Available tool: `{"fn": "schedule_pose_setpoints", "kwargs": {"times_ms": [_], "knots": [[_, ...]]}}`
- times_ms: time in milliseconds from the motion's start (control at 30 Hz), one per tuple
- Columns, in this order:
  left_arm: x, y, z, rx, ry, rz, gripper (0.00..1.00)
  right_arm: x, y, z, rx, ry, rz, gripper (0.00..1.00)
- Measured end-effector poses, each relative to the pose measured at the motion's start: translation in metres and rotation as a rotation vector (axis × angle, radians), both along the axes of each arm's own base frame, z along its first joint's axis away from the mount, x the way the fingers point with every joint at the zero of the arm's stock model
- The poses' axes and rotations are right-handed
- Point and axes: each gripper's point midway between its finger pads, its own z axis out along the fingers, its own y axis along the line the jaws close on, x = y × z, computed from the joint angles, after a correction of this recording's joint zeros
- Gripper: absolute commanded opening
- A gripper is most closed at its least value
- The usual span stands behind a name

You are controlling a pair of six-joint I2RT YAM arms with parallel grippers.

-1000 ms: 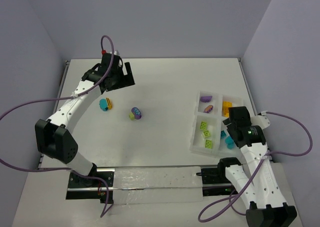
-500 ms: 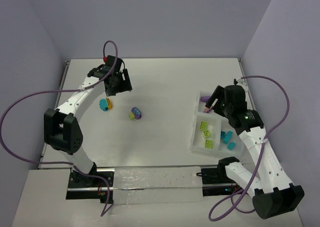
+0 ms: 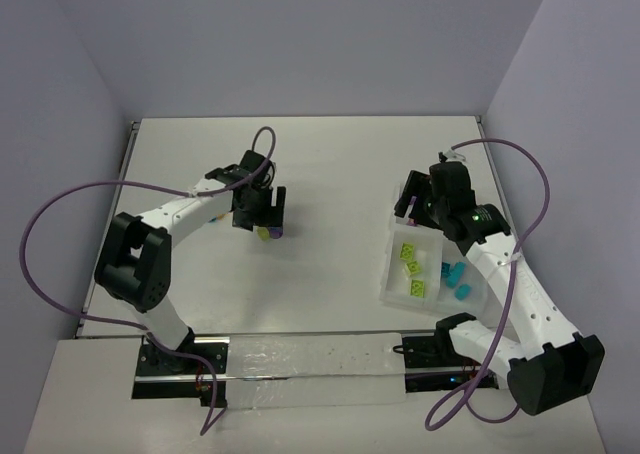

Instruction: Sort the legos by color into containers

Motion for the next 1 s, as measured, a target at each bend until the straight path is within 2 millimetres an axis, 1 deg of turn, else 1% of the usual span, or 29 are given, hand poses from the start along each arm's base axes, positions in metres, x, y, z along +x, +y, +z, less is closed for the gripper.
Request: {"fn": "schedule_pose_setpoints", "kwargs": {"times_ms": [67, 167, 267, 400, 533, 800, 900, 1000], "knots": [[-0.006, -0.002, -0.005, 0.042, -0.013, -0.055, 0.85, 0.0, 0.003, -0.004, 0.001, 0.014, 0.012, 0.8], [-0.009, 0.0, -0.012, 0.108, -0.044, -0.116, 0.85, 0.0, 0.004, -0.006, 0.004, 0.023, 0.021, 0.8], [-0.006, 0.009, -0.016, 0.176, -0.088, -0.156, 0.85, 0.0, 0.006, -0.006, 0.009, 0.025, 0.029, 0.8], [0.003, 0.017, -0.014, 0.232, -0.148, -0.204, 0.87, -0.001, 0.007, -0.006, 0.011, 0.025, 0.034, 0.8], [0.009, 0.017, -0.017, 0.247, -0.194, -0.27, 0.87, -0.001, 0.008, -0.006, 0.013, 0.026, 0.036, 0.8], [0.006, 0.021, -0.035, 0.238, -0.215, -0.36, 0.85, 0.003, 0.009, -0.005, 0.013, 0.029, 0.038, 0.8], [0.01, 0.019, -0.037, 0.219, -0.232, -0.374, 0.84, 0.005, 0.01, -0.003, 0.016, 0.026, 0.04, 0.8], [0.017, 0.015, -0.034, 0.195, -0.263, -0.383, 0.82, 0.005, 0.011, -0.003, 0.018, 0.027, 0.043, 0.8]]}}
